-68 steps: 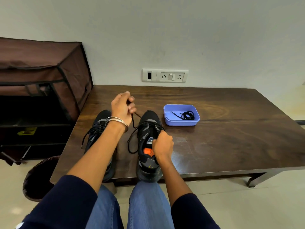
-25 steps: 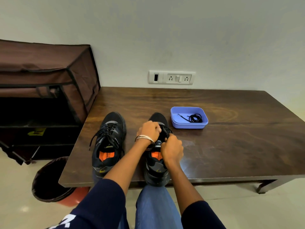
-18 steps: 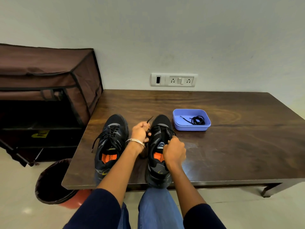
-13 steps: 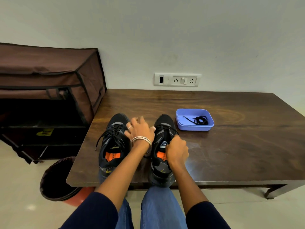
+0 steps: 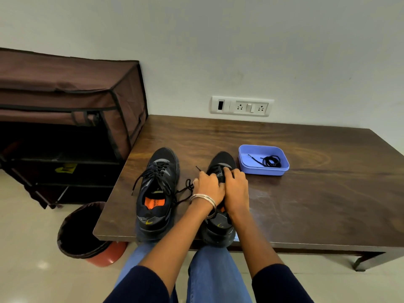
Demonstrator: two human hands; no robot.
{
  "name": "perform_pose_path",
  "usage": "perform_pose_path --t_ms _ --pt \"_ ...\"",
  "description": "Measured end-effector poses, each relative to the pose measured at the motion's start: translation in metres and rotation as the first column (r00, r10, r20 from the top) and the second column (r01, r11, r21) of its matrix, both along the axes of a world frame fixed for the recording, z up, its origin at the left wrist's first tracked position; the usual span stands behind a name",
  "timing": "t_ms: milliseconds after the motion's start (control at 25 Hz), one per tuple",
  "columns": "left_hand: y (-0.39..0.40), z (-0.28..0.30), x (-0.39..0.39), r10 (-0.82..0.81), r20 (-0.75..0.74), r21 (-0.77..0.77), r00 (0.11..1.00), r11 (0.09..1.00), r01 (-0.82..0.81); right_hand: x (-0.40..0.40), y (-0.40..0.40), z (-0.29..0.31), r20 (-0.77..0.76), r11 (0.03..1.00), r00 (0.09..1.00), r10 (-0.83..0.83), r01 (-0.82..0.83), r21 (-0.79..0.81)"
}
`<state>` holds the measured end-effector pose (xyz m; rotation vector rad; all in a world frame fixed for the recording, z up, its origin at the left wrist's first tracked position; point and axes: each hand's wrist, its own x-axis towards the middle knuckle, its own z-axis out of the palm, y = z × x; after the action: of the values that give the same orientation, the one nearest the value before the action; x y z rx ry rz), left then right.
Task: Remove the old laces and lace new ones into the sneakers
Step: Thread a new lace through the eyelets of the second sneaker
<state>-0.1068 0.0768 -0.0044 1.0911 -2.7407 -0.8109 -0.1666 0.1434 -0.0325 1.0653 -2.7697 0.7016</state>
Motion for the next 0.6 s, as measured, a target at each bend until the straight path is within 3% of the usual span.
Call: perform_pose_path --t_ms 120,280,600 --pt "0.002 -0.004 0.002 -0.008 -0.027 -0.136 1.0 0.991 0.005 -0.006 -0.003 0.001 -0.096 0.986 0.995 0.021 -0.005 0.165" --pt "-0.01 -0.009 -0.002 0.094 0.06 -0.058 0.994 0.994 -0.09 -0.01 -0.01 0.012 -0.016 0.982 0.998 0.057 -0.053 0.178" --pt "-0.004 -0.014 0.001 0.179 0.005 0.02 0.984 0.984 -0.179 -0.023 -0.018 0.024 0.096 0.971 0.995 -0.011 -0.013 0.24"
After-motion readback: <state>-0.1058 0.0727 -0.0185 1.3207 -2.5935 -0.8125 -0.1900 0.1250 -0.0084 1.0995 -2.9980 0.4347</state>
